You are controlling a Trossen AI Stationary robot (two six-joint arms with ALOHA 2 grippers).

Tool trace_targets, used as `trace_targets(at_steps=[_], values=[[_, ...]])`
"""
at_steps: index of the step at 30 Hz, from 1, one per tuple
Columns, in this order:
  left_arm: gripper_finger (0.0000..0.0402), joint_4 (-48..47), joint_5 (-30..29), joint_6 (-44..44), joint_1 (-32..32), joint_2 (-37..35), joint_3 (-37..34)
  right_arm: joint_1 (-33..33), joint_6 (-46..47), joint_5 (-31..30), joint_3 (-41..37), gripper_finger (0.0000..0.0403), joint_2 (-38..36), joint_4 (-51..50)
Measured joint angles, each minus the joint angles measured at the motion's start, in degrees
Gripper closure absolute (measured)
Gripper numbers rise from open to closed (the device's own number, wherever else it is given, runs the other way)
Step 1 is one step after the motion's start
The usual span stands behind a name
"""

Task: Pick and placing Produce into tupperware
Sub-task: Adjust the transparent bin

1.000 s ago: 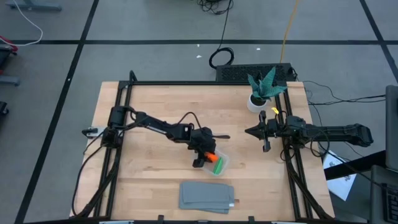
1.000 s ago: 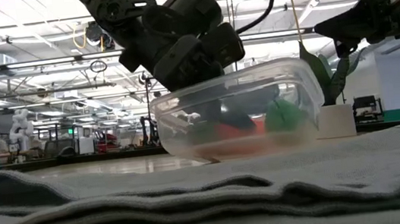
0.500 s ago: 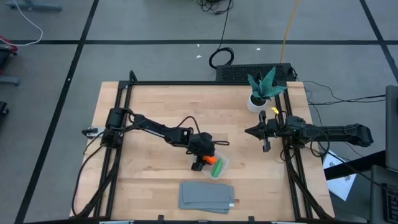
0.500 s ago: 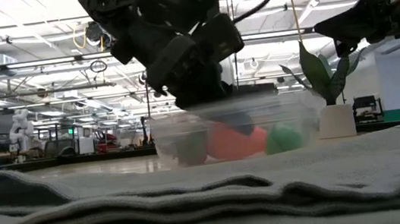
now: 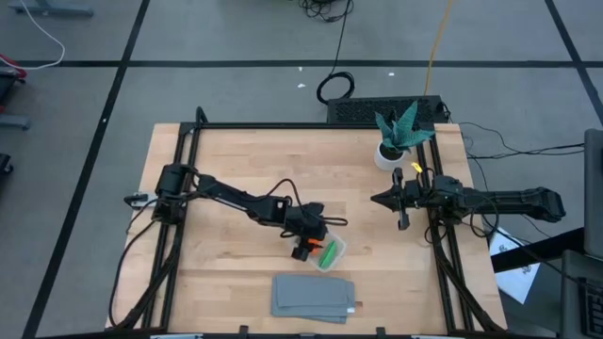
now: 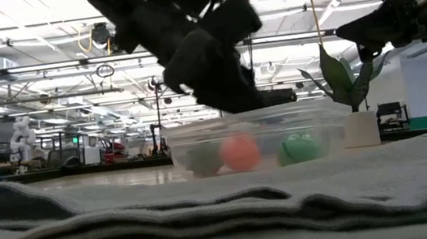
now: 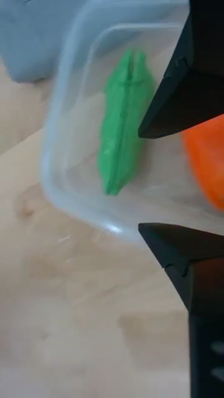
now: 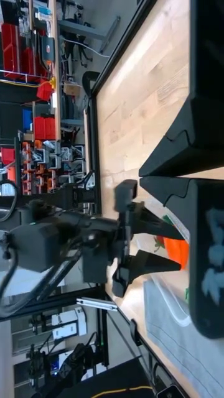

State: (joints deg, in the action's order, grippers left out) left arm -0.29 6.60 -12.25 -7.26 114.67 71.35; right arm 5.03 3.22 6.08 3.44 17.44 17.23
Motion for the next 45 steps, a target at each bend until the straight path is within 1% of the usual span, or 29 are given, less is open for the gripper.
trace_targets(at_steps=[5,8,9,11,13,16,18,20,21,22,25,28,32,36,40,45], values=[[0.0161,-3.55,-4.62,-3.65,-0.05,-1.78,3.38,0.01,0.14,0.00,0.00,0.0403,0.02,-0.95],[0.0169,-8.15,-10.14,-5.29,0.18,-3.63,4.86,-0.02,0.49,0.00,0.00,0.0403,0.05,-1.11],[0.0175,-7.72,-12.66,-5.58,0.33,-3.76,5.55,-0.02,0.59,0.03,-0.01,0.0403,0.11,-1.33],[0.0195,-11.85,-16.99,-5.68,1.24,-5.40,5.27,-0.31,0.62,0.12,0.01,0.0403,0.71,-1.26],[0.0225,-11.86,-18.90,-5.68,2.69,-5.62,5.40,-0.65,0.62,0.19,0.00,0.0403,1.07,-1.85],[0.0283,-15.84,-18.83,-4.85,5.20,-6.90,4.31,-1.23,0.64,0.20,0.00,0.0403,2.42,-0.97],[0.0327,-13.99,-18.73,-4.59,6.99,-7.00,3.96,-1.80,0.91,0.22,0.01,0.0403,2.92,-0.91],[0.0372,-15.39,-18.56,-4.08,8.80,-7.50,2.74,-2.58,1.54,0.30,0.00,0.0403,4.01,0.02],[0.0387,-14.91,-17.65,-3.59,9.83,-7.48,2.32,-2.97,1.78,0.39,0.00,0.0403,4.18,0.17],[0.0392,-14.10,-16.35,-2.99,10.77,-7.46,1.85,-3.49,2.13,0.39,0.01,0.0403,4.77,1.04],[0.0392,-12.36,-15.41,-1.06,12.91,-7.54,-0.28,-5.14,2.79,0.40,0.00,0.0403,6.43,3.83],[0.0399,-11.73,-13.73,-0.75,13.71,-7.50,-2.01,-6.80,3.52,0.35,0.00,0.0403,8.34,6.16],[0.0398,-9.36,-9.78,-2.01,13.35,-7.50,-3.40,-9.11,5.18,0.22,0.01,0.0403,11.61,10.41],[0.0399,-7.64,-4.42,-2.13,12.29,-7.50,-3.54,-12.11,5.99,0.22,0.00,0.0403,16.68,16.07],[0.0400,-7.34,-3.98,-2.23,10.89,-6.93,-3.54,-14.19,5.94,-0.08,0.00,0.0403,22.37,22.17],[0.0400,-7.20,-3.57,-2.13,9.26,-6.95,-3.51,-14.29,5.80,-0.30,-0.02,0.0403,27.69,27.08]])
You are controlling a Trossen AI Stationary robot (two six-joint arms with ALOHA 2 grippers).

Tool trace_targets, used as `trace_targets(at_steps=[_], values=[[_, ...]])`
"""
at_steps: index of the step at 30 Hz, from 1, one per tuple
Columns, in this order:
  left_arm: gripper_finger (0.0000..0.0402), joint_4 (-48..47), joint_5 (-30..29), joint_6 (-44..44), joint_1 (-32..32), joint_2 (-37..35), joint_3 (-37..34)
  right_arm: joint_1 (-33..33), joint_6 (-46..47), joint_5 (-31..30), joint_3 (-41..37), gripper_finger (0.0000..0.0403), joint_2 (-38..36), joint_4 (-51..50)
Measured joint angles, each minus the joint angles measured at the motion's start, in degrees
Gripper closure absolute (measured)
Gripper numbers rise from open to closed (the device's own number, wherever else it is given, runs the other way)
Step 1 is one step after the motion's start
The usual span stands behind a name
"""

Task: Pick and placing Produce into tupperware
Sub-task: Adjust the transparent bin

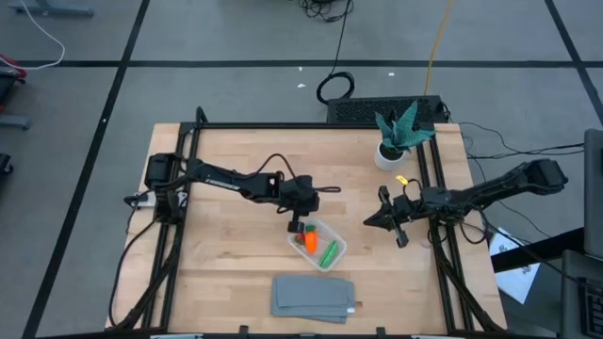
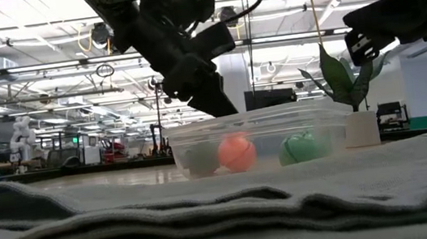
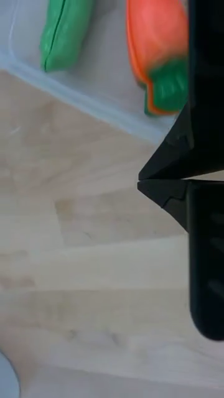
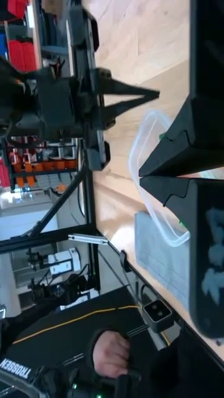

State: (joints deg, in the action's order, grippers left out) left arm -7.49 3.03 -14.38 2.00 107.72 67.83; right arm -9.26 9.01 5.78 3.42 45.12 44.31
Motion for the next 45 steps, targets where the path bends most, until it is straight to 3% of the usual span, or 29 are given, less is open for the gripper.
trace_targets(at_steps=[8,16,24,33,45], values=[[0.0401,0.80,-2.95,0.45,-0.88,0.00,-1.38,0.02,-0.46,-0.07,0.00,0.0403,2.23,1.80],[0.0401,4.31,-1.25,0.07,1.14,0.00,-2.75,0.05,-1.38,-0.17,0.00,0.0403,2.21,1.80],[0.0401,4.68,-3.27,-2.02,1.00,0.00,-2.75,1.37,-1.90,-0.17,0.00,0.0403,2.21,1.43],[0.0401,4.07,1.32,-1.52,1.44,0.66,-2.74,1.36,-1.97,-0.17,0.00,0.0403,2.21,0.75],[0.0401,1.56,1.25,1.62,-1.50,0.66,-2.73,1.40,-2.18,-0.17,0.00,0.0403,2.21,0.59]])
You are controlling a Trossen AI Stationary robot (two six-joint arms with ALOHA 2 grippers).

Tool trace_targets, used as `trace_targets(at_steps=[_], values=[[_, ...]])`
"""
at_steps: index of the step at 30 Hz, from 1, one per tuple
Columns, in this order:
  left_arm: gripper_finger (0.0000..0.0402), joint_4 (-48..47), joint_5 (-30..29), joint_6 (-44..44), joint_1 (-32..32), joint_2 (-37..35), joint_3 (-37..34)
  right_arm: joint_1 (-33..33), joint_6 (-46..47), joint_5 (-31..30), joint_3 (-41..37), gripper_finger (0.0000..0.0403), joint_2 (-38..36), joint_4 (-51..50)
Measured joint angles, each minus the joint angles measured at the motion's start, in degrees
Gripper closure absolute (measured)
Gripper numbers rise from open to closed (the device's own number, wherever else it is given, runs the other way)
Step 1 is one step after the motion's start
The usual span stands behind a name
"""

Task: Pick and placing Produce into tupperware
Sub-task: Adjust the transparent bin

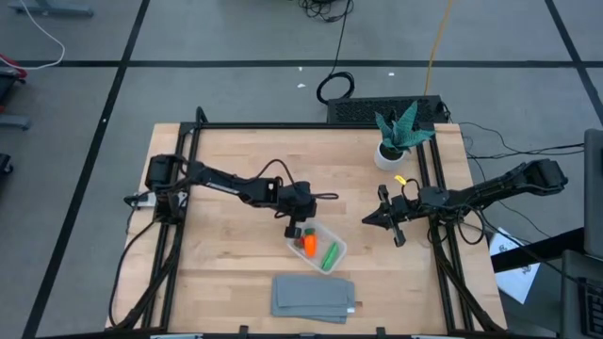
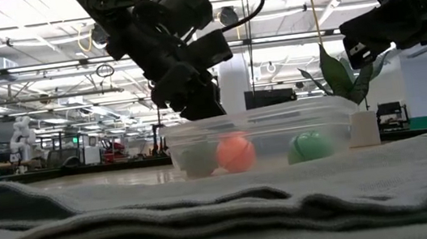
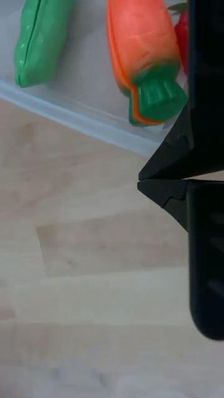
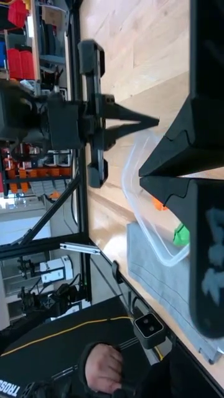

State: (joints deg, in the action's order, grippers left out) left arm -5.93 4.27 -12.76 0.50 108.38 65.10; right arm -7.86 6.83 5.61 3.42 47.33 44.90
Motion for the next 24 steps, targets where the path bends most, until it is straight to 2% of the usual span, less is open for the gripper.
trace_targets(at_steps=[15,17,21,24], values=[[0.0401,-2.07,-5.48,5.95,-6.50,0.00,0.00,0.00,0.00,0.02,0.00,0.0403,0.00,-0.15],[0.0400,-0.83,-9.50,5.97,-7.34,0.00,0.00,0.00,-0.02,0.02,0.00,0.0403,0.00,-0.15],[0.0396,1.76,-21.15,5.69,-8.11,-0.29,0.00,0.00,-0.02,0.02,0.00,0.0403,0.00,-0.15],[0.0396,3.34,-26.70,5.60,-8.10,-0.57,0.02,0.00,0.52,0.03,0.00,0.0403,0.00,-0.15]])
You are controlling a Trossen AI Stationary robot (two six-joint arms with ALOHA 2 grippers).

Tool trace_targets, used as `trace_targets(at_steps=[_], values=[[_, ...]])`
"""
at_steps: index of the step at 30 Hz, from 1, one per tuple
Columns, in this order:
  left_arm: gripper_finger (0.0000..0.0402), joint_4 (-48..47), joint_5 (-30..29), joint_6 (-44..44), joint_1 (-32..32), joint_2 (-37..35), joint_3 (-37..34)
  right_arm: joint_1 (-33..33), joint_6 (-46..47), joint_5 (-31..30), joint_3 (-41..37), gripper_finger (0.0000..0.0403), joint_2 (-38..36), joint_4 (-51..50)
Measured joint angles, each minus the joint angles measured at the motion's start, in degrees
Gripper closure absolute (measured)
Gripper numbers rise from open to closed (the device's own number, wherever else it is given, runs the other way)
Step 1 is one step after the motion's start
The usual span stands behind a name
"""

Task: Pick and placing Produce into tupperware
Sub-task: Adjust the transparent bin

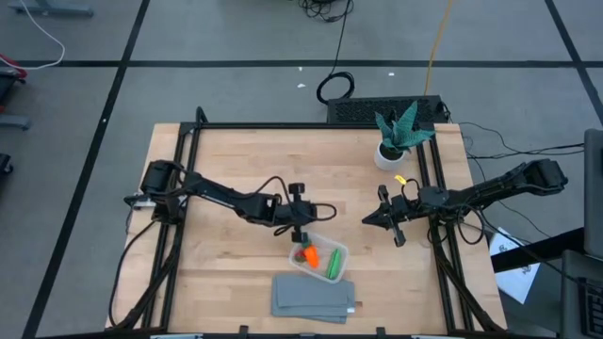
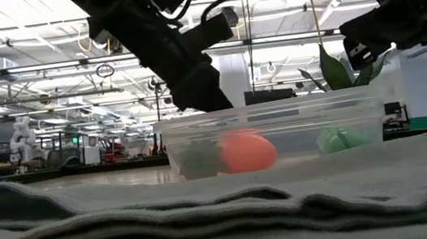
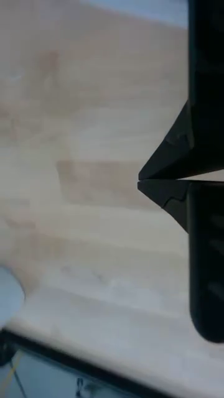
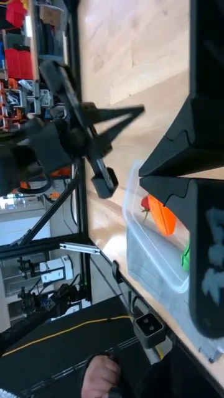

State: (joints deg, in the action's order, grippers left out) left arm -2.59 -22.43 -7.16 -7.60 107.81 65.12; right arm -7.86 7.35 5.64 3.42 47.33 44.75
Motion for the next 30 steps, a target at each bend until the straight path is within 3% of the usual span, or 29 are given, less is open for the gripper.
trace_targets(at_steps=[10,17,24,27,30], values=[[0.0383,0.28,-8.60,4.55,2.27,-0.64,0.00,-5.73,2.74,2.38,2.54,0.0403,3.14,0.95],[0.0376,4.72,-17.08,3.54,4.00,-1.18,-0.02,-10.64,1.64,0.32,9.61,0.0403,11.39,0.92],[0.0376,9.46,-12.05,-0.17,5.38,-8.00,-2.85,-15.09,1.63,-1.51,16.76,0.0403,21.51,0.89],[0.0376,14.86,-5.89,-1.20,6.64,-14.34,-7.86,-17.28,1.11,-3.83,18.37,0.0403,23.81,0.87],[0.0376,23.13,4.53,-0.83,8.63,-22.01,-14.81,-18.72,0.38,-5.47,18.76,0.0403,24.46,1.85]])
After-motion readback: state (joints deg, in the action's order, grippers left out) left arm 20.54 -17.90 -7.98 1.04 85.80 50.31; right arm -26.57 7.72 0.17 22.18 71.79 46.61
